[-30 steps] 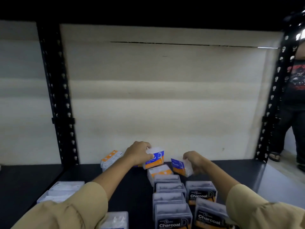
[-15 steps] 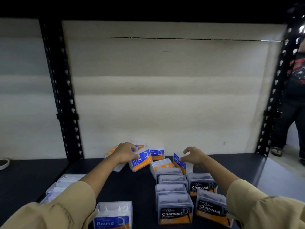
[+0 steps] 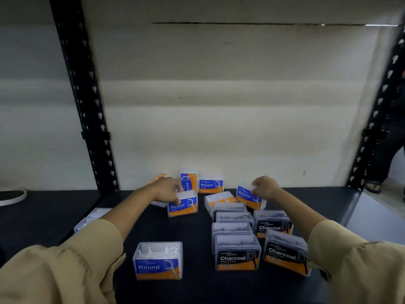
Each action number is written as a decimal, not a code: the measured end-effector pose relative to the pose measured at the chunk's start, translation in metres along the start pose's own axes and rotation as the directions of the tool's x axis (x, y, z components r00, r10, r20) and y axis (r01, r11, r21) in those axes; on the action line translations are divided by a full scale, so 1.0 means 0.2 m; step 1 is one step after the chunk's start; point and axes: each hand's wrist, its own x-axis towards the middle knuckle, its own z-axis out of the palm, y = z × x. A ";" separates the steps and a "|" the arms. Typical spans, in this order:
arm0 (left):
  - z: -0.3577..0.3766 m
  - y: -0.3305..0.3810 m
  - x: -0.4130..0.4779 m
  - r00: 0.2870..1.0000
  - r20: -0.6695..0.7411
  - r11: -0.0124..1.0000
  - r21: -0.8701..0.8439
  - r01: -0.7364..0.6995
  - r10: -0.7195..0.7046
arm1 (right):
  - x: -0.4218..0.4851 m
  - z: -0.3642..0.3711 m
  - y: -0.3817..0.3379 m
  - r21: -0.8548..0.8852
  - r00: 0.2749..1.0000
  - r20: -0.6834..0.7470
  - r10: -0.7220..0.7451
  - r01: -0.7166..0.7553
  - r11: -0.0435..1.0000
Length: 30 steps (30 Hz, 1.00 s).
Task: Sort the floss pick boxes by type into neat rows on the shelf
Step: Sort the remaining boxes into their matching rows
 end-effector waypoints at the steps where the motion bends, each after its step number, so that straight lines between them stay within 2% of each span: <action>1: -0.01 0.00 -0.02 1.000 0.028 1.000 0.005 -0.001 0.001 | -0.01 0.00 0.00 0.006 1.000 -0.017 0.000 0.000 1.000; 6: -0.06 -0.04 -0.15 0.989 0.149 1.000 0.001 -0.020 0.019 | -0.07 -0.07 -0.04 0.034 0.992 -0.120 -0.039 0.044 0.998; 10: -0.09 -0.05 -0.27 0.963 0.265 0.999 -0.018 -0.044 0.047 | -0.16 -0.12 -0.16 0.128 0.975 -0.194 -0.109 0.135 0.982; 14: -0.10 -0.05 -0.37 0.942 0.327 0.996 -0.060 -0.064 0.080 | -0.27 -0.11 -0.35 0.141 0.957 -0.176 -0.231 0.257 0.956; 18: -0.10 -0.06 -0.46 0.930 0.348 0.991 -0.111 -0.080 0.114 | -0.40 -0.04 -0.56 0.159 0.935 -0.094 -0.342 0.354 0.922; 24: -0.10 -0.09 -0.54 0.948 0.294 0.986 -0.143 -0.082 0.121 | -0.52 0.13 -0.76 0.066 0.889 0.134 -0.439 0.433 0.899; 30: -0.09 -0.18 -0.57 0.999 -0.007 0.975 -0.219 -0.035 0.034 | -0.54 0.28 -0.81 0.088 0.879 0.239 -0.412 0.402 0.911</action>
